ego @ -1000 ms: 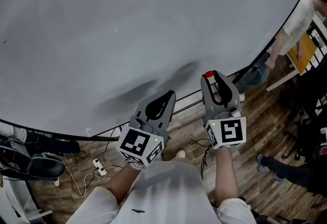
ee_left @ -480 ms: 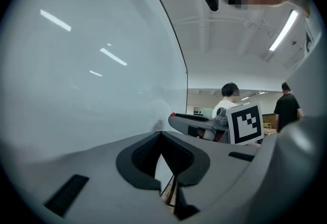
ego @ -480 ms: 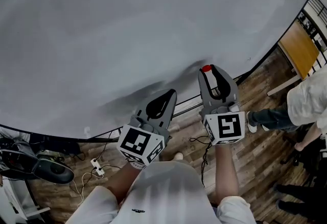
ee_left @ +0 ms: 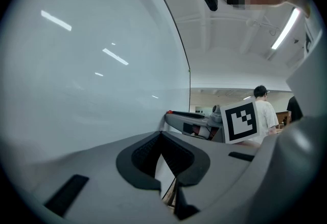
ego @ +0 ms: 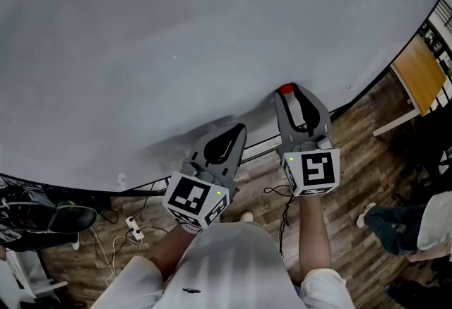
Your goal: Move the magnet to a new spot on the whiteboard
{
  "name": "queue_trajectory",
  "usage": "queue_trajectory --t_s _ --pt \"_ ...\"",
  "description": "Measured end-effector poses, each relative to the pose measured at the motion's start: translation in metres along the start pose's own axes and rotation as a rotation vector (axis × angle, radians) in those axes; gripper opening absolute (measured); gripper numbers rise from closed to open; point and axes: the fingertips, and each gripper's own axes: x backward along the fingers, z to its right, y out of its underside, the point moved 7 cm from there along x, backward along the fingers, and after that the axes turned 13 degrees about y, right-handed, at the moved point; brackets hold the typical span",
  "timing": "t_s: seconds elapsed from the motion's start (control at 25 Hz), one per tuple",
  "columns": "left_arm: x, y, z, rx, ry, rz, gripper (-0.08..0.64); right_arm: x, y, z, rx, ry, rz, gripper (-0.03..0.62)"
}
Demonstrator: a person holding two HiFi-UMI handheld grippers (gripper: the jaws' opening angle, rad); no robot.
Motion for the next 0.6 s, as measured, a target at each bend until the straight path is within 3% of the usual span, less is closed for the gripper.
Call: queue_trajectory --t_s 0.6 --pt "0.0019 -0.0032 -0.0017 -0.001 0.017 0.001 0.006 -0.0013 -0.0004 -0.0005 -0.016 0.015 0.006 0.129"
